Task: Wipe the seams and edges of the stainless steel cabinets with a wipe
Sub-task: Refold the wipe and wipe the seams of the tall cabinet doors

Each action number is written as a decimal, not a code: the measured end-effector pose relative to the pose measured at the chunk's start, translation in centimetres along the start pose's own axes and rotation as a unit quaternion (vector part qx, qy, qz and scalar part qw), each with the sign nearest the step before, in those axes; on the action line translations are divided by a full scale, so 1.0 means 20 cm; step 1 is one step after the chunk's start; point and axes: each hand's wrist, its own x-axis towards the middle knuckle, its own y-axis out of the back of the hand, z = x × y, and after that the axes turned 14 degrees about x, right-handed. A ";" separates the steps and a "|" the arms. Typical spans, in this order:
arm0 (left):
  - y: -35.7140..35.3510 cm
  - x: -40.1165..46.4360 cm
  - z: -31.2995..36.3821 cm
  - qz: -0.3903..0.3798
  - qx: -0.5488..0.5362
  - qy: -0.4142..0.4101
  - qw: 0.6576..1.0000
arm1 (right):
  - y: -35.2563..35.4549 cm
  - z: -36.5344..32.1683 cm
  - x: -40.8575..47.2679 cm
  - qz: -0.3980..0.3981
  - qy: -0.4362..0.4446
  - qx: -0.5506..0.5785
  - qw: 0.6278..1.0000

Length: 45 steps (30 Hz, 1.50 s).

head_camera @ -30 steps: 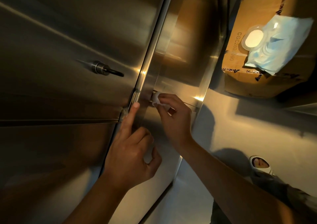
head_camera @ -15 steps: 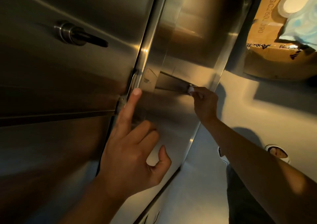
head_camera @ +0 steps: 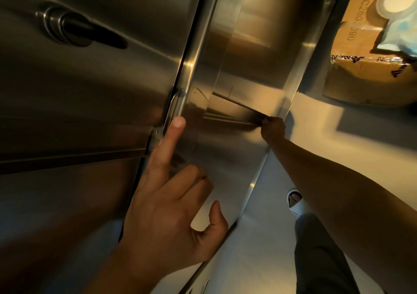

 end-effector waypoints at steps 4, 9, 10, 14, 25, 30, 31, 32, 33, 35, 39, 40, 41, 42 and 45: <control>0.00 0.00 0.00 -0.002 0.003 0.001 1.000 | 0.02 0.00 -0.09 -0.026 0.029 0.018 0.999; -0.01 -0.01 -0.01 -0.001 -0.001 0.003 1.000 | 0.03 -0.07 -0.36 -0.039 0.131 0.062 0.989; -0.01 -0.01 -0.01 -0.002 -0.001 0.004 1.000 | 0.03 -0.08 -0.43 -0.049 0.157 0.078 0.983; -0.01 -0.01 -0.01 0.000 -0.007 0.004 1.000 | 0.08 -0.25 -0.75 -0.101 0.241 0.124 0.957; 0.01 -0.01 0.00 0.001 -0.011 0.011 1.000 | 0.16 -0.72 -1.31 -0.156 0.460 0.142 0.862; 0.02 -0.01 0.00 0.001 -0.007 0.015 1.000 | 0.17 -0.79 -1.28 -0.119 0.450 0.167 0.869; 0.02 -0.01 0.00 0.001 -0.008 0.013 1.000 | 0.17 -0.79 -1.26 -0.124 0.444 0.172 0.871; 0.01 -0.01 0.00 0.003 -0.008 0.011 1.000 | 0.17 -0.79 -1.24 -0.127 0.445 0.174 0.869; 0.01 -0.01 -0.01 0.005 -0.008 0.010 1.000 | 0.17 -0.78 -1.22 -0.124 0.449 0.174 0.867; 0.00 -0.01 -0.01 0.007 -0.006 0.011 1.000 | 0.16 -0.75 -1.17 -0.118 0.447 0.168 0.871; 0.01 -0.01 -0.01 -0.004 -0.014 0.014 1.000 | 0.19 -0.60 -0.97 -0.114 0.373 0.117 0.913; 0.01 -0.01 -0.01 -0.008 -0.014 0.017 1.000 | 0.20 -0.57 -0.92 -0.117 0.359 0.098 0.921; 0.01 -0.01 -0.01 -0.011 -0.015 0.020 1.000 | 0.21 -0.54 -0.87 -0.122 0.347 0.081 0.926; 0.01 -0.01 -0.01 -0.013 -0.016 0.020 1.000 | 0.21 -0.50 -0.82 -0.126 0.339 0.067 0.930; 0.00 -0.01 -0.01 -0.001 -0.025 0.011 1.000 | 0.20 -0.39 -0.65 -0.121 0.333 0.039 0.934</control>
